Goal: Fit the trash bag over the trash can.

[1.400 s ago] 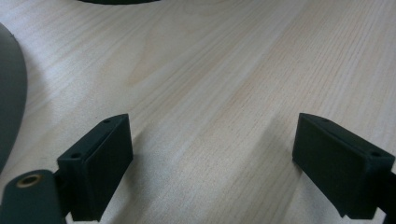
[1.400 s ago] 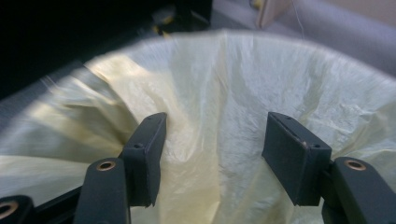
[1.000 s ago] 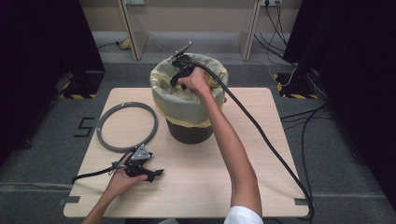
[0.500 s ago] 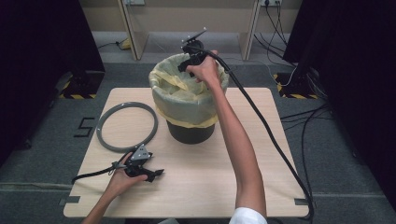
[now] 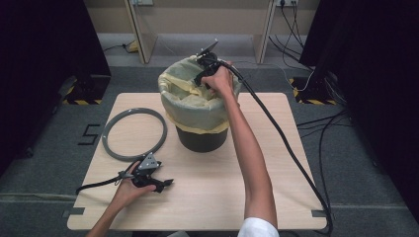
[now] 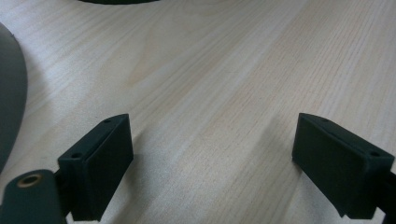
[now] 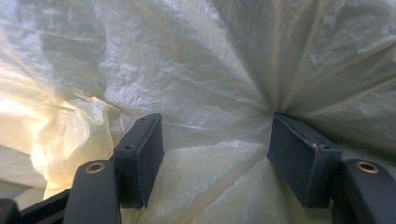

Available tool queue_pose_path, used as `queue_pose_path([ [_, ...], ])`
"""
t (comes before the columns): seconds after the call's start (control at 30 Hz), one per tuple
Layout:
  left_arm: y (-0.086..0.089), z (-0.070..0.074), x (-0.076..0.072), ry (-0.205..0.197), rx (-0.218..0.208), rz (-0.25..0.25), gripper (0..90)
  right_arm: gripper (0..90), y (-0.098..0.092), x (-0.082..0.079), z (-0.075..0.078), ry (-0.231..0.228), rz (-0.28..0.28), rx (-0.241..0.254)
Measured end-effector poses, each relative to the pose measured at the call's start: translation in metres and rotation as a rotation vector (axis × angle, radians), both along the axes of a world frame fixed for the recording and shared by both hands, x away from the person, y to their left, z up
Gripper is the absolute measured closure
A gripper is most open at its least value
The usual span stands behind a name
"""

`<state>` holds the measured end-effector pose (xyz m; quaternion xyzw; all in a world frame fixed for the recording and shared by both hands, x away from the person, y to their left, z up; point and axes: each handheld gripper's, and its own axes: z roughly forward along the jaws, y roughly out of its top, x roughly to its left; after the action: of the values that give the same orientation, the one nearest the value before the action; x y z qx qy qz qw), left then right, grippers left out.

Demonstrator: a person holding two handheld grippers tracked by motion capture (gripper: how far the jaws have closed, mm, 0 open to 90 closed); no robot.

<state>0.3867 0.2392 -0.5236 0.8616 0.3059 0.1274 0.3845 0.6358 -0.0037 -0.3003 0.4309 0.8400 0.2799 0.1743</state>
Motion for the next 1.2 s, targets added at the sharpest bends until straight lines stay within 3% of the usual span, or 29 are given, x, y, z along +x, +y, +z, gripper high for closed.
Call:
queue_pose_path([
  [0.2,0.000,0.000,0.000,0.000,-0.001,0.001,11.6,35.9,0.005,-0.020,0.024,-0.084,0.053,0.081],
  [0.37,0.000,0.000,0.000,0.000,0.000,0.000,11.6,35.7,0.022,-0.027,0.030,-0.094,0.101,0.099],
  [0.53,0.000,0.000,0.000,0.000,0.000,0.000,11.6,35.8,0.035,-0.016,0.014,-0.060,0.085,0.063],
  [0.67,0.000,0.000,0.000,0.000,0.000,0.000,11.6,34.8,0.040,-0.006,-0.004,0.004,0.085,0.026],
  [0.77,0.000,0.000,0.000,0.000,-0.001,0.000,11.6,35.0,0.043,-0.005,-0.007,0.023,0.096,0.014],
  [0.9,0.000,0.000,0.000,0.000,-0.001,0.000,11.6,35.1,0.035,-0.011,0.011,-0.012,0.104,0.068],
  [1.07,0.000,0.000,0.000,0.000,-0.001,0.000,11.6,34.3,0.011,-0.025,0.052,-0.111,0.102,0.171],
  [1.2,0.000,0.000,0.000,0.000,0.000,0.001,11.6,33.3,-0.016,-0.039,0.083,-0.167,0.076,0.182],
])
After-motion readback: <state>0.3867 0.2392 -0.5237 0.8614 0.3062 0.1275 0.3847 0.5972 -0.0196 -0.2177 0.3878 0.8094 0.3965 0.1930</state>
